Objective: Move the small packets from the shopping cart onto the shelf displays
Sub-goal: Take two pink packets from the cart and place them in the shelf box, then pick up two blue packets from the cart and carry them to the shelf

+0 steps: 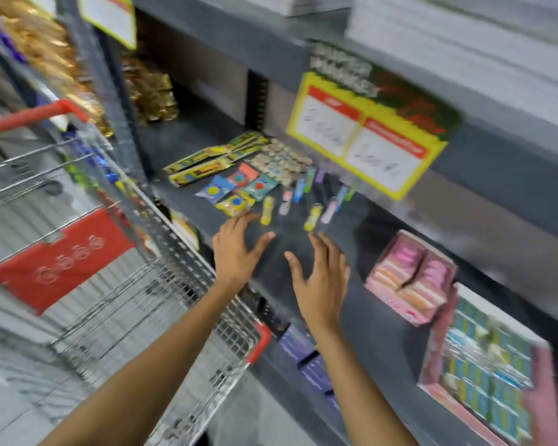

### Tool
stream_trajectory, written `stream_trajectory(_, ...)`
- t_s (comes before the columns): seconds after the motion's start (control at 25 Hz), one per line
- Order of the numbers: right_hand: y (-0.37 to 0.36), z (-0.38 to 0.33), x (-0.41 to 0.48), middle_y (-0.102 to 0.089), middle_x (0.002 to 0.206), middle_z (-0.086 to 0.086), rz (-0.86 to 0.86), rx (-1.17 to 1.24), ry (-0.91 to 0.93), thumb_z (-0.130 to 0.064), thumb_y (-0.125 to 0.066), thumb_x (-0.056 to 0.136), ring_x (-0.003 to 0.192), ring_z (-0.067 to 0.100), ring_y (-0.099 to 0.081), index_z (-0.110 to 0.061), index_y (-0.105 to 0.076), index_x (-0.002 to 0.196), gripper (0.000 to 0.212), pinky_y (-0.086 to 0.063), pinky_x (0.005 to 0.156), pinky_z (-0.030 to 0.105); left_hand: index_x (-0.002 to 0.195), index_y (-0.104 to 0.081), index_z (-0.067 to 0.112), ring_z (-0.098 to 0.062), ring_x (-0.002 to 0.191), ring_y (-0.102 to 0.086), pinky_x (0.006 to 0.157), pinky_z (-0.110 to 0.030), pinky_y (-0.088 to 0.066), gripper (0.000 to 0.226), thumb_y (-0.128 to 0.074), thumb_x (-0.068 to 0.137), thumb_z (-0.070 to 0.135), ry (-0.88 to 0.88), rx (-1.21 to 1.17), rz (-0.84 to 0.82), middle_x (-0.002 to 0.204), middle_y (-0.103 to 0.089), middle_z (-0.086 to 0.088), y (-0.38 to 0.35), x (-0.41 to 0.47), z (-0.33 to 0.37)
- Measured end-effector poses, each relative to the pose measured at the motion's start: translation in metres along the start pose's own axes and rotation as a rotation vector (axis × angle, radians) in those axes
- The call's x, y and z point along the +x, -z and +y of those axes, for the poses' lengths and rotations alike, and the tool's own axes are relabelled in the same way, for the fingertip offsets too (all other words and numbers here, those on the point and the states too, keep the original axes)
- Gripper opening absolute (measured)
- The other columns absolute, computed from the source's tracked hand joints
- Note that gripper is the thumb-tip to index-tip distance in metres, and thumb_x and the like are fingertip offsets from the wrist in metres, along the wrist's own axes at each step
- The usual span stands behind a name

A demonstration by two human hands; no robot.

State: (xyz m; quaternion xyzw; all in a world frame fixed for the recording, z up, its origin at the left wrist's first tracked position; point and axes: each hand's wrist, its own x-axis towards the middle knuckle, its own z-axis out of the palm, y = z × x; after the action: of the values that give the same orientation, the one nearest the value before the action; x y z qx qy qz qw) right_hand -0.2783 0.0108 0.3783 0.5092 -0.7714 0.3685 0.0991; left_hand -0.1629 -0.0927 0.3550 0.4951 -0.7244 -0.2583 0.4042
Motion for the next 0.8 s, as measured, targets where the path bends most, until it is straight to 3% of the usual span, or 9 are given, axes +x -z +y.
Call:
stream_trajectory(0.16,-0.086,-0.068,-0.050,-0.062,0.121,0.006,-0.205,0.186,0.127,-0.041,-0.062,0.084,0.107,0.025,-0.058,-0.016,-0.057,0.117,0.042,-0.046,0.086,0.038,0.123,-0.054,0.019,-0.025,0.120,-0.052,0.099,-0.045,-0.043,0.052,-0.059,0.083,0.051,0.270,0.203,0.043,0.128,-0.059,-0.005,0.089,-0.024,-0.129)
stream_trajectory(0.32,-0.175,-0.089,-0.142,-0.055,0.132,0.007,-0.648,0.140,0.084,-0.040,-0.057,0.088,0.119,0.024,-0.051,-0.016,-0.049,0.128,0.047,-0.042,0.097,0.040,0.147,-0.021,0.019,-0.030,0.141,-0.026,0.108,-0.052,-0.029,0.066,-0.039,0.092,0.052,0.604,0.597,-0.332,0.152,-0.032,-0.012,0.113,-0.102,-0.250)
stream_trajectory(0.44,-0.238,-0.077,-0.218,-0.046,0.138,0.004,-1.000,0.040,-0.031,-0.040,-0.046,0.093,0.123,0.022,-0.041,-0.021,-0.036,0.135,0.047,-0.034,0.100,0.036,0.149,0.001,0.017,-0.031,0.145,-0.011,0.114,-0.050,-0.022,0.078,-0.037,0.092,0.055,0.826,0.731,-0.601,0.159,-0.010,-0.013,0.089,-0.162,-0.312)
stream_trajectory(0.64,-0.304,-0.049,-0.281,-0.044,0.137,0.010,-1.179,-0.086,-0.026,-0.028,-0.053,0.091,0.122,0.026,-0.041,-0.023,-0.037,0.135,0.047,-0.036,0.099,0.038,0.146,0.016,0.012,-0.033,0.146,0.005,0.118,-0.046,-0.009,0.111,-0.059,0.079,0.060,0.835,0.860,-0.913,0.158,0.011,-0.018,0.042,-0.210,-0.355)
stream_trajectory(0.8,-0.333,-0.036,-0.289,-0.045,0.137,0.014,-1.227,-0.053,0.299,-0.016,-0.051,0.089,0.120,0.032,-0.046,-0.024,-0.042,0.133,0.045,-0.040,0.097,0.044,0.144,0.022,0.011,-0.034,0.145,0.011,0.118,-0.045,-0.001,0.126,-0.068,0.070,0.058,0.594,0.955,-1.035,0.155,0.020,-0.019,0.034,-0.202,-0.386)
